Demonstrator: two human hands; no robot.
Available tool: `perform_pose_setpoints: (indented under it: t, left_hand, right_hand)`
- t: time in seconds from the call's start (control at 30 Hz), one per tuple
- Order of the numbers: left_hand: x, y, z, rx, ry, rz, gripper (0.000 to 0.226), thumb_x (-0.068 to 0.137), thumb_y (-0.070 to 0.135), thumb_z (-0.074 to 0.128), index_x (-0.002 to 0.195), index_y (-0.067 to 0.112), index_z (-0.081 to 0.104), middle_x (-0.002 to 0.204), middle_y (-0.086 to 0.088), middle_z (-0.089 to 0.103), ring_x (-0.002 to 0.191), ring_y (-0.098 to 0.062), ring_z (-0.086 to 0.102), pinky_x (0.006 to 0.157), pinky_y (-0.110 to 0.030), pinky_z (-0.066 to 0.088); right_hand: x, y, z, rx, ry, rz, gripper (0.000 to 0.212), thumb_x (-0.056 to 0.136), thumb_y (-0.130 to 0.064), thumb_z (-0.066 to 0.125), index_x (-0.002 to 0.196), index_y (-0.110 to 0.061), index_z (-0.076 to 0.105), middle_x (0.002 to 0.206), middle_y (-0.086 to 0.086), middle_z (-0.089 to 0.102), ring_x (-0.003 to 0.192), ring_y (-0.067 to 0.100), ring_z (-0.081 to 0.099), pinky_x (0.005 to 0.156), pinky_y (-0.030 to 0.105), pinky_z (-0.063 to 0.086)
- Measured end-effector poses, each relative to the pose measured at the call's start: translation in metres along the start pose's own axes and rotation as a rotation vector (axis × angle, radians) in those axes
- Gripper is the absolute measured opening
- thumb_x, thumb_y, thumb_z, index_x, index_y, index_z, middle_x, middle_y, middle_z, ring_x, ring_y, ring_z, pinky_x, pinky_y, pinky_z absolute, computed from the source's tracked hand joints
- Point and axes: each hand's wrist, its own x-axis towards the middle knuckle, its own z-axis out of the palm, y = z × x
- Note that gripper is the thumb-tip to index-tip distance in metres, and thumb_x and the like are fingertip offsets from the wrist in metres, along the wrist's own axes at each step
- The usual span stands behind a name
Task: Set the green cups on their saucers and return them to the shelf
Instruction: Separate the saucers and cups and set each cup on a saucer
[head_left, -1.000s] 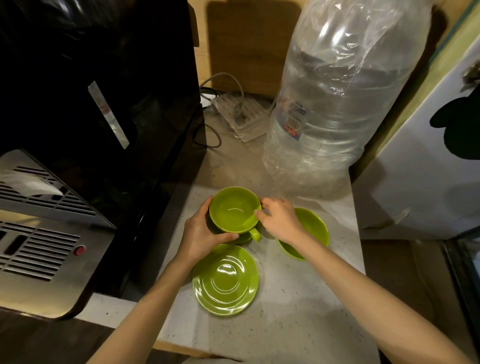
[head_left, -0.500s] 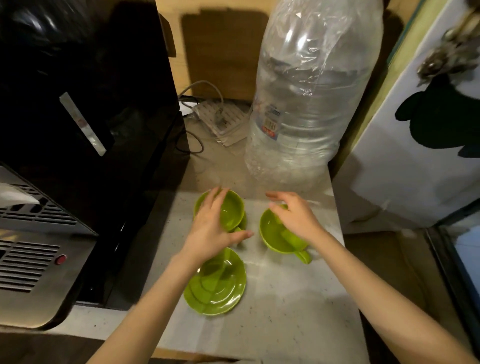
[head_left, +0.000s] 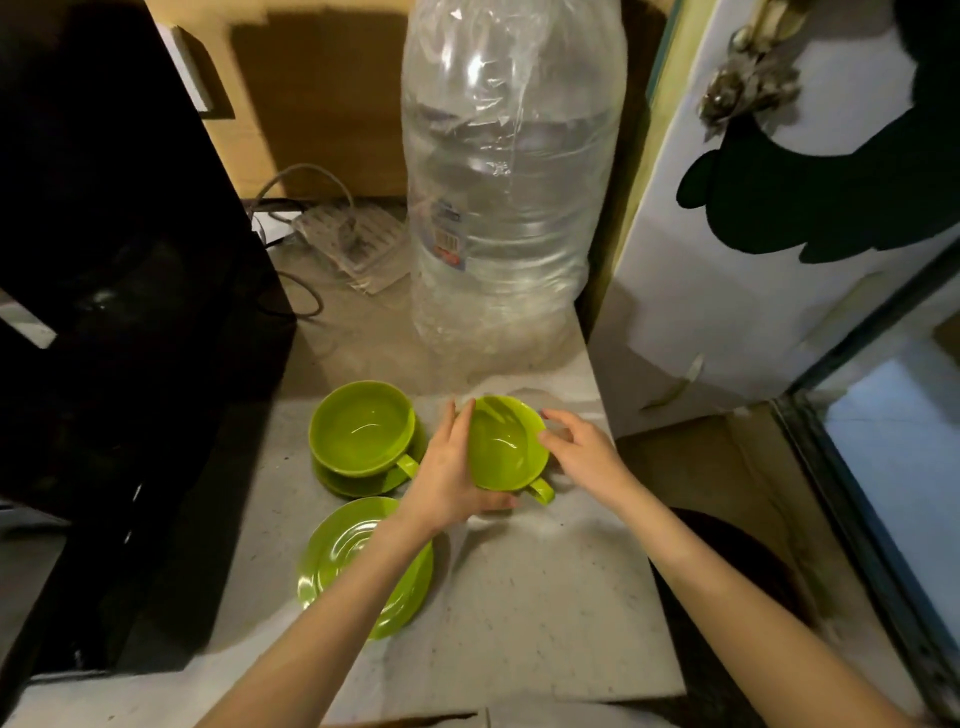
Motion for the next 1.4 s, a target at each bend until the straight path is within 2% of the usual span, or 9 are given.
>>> perform_pose_setpoints:
  t: [0.27,0.47,0.57,0.67,0.97,1.07,1.2,1.3,1.4]
  left_hand:
    - [-0.003,0.001,-0.001,-0.014,0.076,0.004,0.12,0.044,0.031,0.089,0.141,0.005,0.022,0.148,-0.015,0.031,0.136,-0.025,0.03,0.106,-0.018,0.02]
    - [-0.014,0.008,-0.01,-0.043,0.157,0.072,0.116,0.04,0.032,0.09,0.138,0.007,0.031,0.141,-0.012,0.042,0.13,-0.023,0.039,0.102,-0.017,0.025]
    - [-0.023,0.011,-0.019,-0.057,0.228,0.115,0.113,0.039,0.035,0.09,0.135,0.009,0.035,0.137,-0.009,0.046,0.123,-0.012,0.04,0.097,-0.002,0.021]
    - [-0.036,0.013,-0.03,-0.052,0.301,0.136,0.112,0.036,0.038,0.089,0.133,0.009,0.04,0.134,-0.006,0.049,0.119,-0.007,0.039,0.093,0.007,0.017]
    - [-0.1,-0.004,-0.059,-0.089,0.44,0.096,0.108,0.038,0.056,0.077,0.132,0.018,0.04,0.129,0.011,0.044,0.121,-0.003,0.041,0.098,-0.02,0.037]
    - [-0.121,-0.017,-0.062,-0.083,0.46,0.086,0.103,0.04,0.057,0.077,0.129,0.024,0.037,0.129,0.008,0.045,0.121,-0.004,0.042,0.1,-0.021,0.037]
    - [-0.143,-0.035,-0.061,-0.064,0.446,0.028,0.105,0.039,0.056,0.079,0.13,0.026,0.035,0.13,0.005,0.049,0.12,-0.008,0.046,0.1,-0.023,0.04]
    - [-0.151,-0.044,-0.057,-0.054,0.426,-0.02,0.108,0.039,0.057,0.079,0.133,0.021,0.037,0.132,0.003,0.05,0.12,-0.011,0.048,0.099,-0.025,0.041]
    - [-0.156,-0.051,-0.054,-0.056,0.409,-0.044,0.108,0.039,0.056,0.079,0.133,0.022,0.038,0.129,0.012,0.047,0.117,-0.005,0.047,0.096,-0.016,0.038]
  right_hand:
    - [-0.002,0.001,-0.003,0.045,-0.016,-0.003,0.038,0.089,-0.016,0.052,0.126,-0.01,0.056,0.104,0.007,0.063,0.106,0.027,0.061,0.097,0.046,0.048]
    - [-0.013,-0.009,-0.01,0.094,0.005,-0.1,0.03,0.09,-0.011,0.051,0.119,-0.01,0.061,0.08,-0.01,0.062,0.075,0.006,0.058,0.071,0.025,0.048]
    - [-0.021,-0.018,-0.011,0.143,-0.001,-0.142,0.029,0.09,-0.009,0.051,0.116,-0.007,0.062,0.086,0.006,0.067,0.076,0.015,0.063,0.077,0.033,0.053]
    - [-0.032,-0.031,-0.007,0.168,-0.013,-0.186,0.028,0.09,-0.008,0.051,0.115,-0.008,0.063,0.086,0.009,0.067,0.069,0.008,0.062,0.068,0.02,0.051]
    - [-0.066,-0.055,0.033,0.216,-0.086,-0.234,0.024,0.088,-0.01,0.055,0.111,-0.014,0.062,0.072,-0.003,0.065,0.052,-0.008,0.062,0.065,0.014,0.049]
    - [-0.073,-0.053,0.054,0.194,-0.124,-0.213,0.021,0.087,-0.011,0.057,0.106,-0.007,0.063,0.074,0.0,0.065,0.052,-0.006,0.062,0.059,0.01,0.048]
    - [-0.081,-0.046,0.076,0.155,-0.174,-0.189,0.022,0.086,-0.015,0.059,0.106,-0.006,0.064,0.086,0.008,0.067,0.068,0.009,0.063,0.069,0.025,0.051]
    - [-0.083,-0.041,0.087,0.15,-0.219,-0.158,0.021,0.087,-0.014,0.057,0.105,-0.006,0.063,0.087,0.01,0.066,0.071,0.013,0.063,0.063,0.018,0.052]
    - [-0.081,-0.036,0.096,0.107,-0.228,-0.143,0.026,0.086,-0.019,0.059,0.109,-0.008,0.062,0.095,0.011,0.067,0.087,0.025,0.066,0.081,0.036,0.055]
